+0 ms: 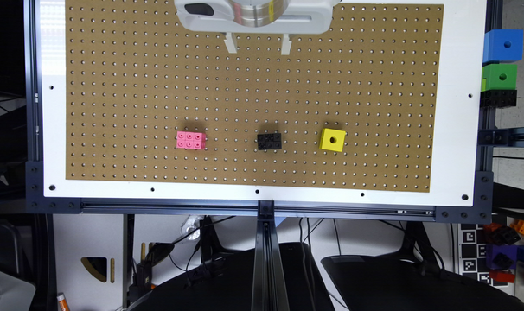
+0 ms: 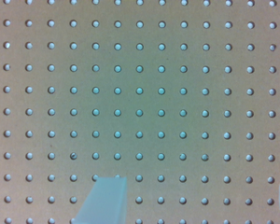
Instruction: Pick up pink block.
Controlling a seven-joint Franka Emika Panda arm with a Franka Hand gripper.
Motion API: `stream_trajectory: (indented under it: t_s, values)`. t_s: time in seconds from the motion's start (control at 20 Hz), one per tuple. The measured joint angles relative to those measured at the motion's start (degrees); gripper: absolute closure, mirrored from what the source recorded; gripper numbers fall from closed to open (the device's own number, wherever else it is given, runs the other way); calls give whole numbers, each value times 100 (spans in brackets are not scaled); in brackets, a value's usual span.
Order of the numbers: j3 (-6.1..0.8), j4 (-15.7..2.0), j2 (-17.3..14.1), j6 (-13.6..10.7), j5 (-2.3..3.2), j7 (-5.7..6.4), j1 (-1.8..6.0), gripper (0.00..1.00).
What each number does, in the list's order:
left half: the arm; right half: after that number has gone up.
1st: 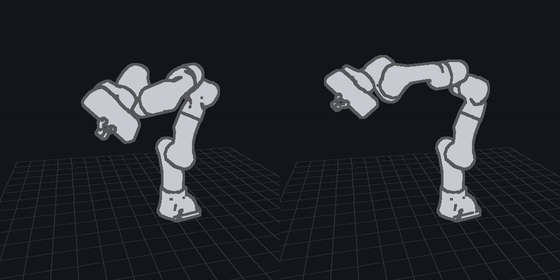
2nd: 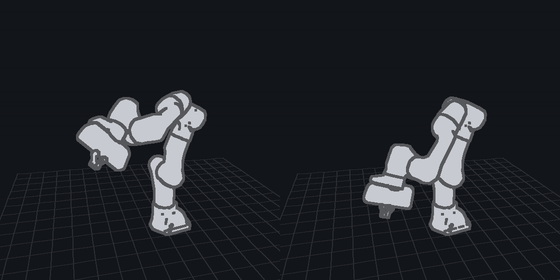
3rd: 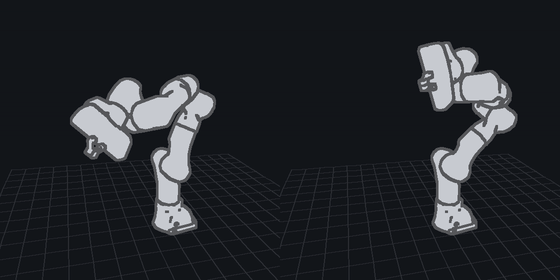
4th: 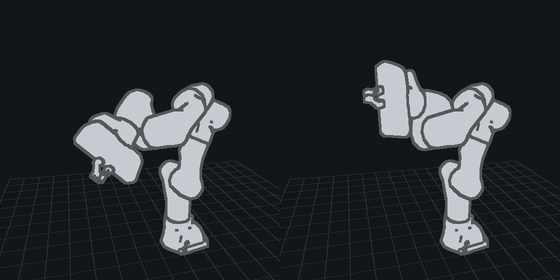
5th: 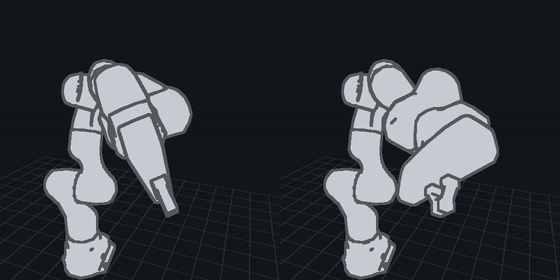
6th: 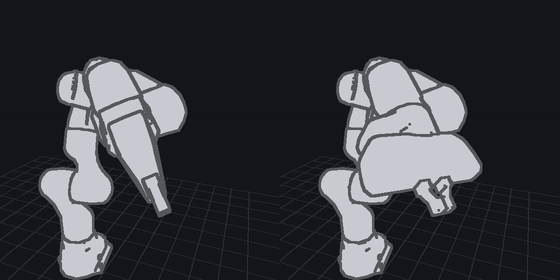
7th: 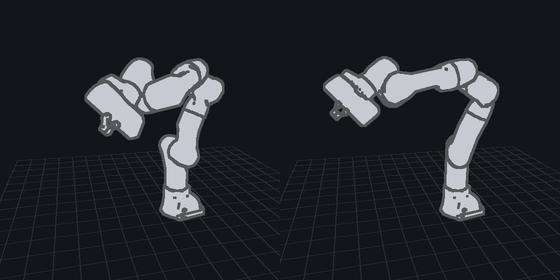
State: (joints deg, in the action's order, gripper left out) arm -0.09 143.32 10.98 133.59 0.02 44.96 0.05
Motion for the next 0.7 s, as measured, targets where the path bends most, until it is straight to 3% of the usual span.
stream_trajectory:
  t_s: [0.2, 0.4, 0.5, 0.6, 0.7]
  values:
    - [0, -1, 0, 1, 7, -6, 34, 0]
    - [2, -85, -27, 22, 33, -214, 316, 0]
    - [2, -255, -149, 38, 33, -376, 497, 0]
    - [2, -549, -415, 40, 33, -519, 646, 0]
    - [1, -861, -736, 40, 33, -576, 714, 0]
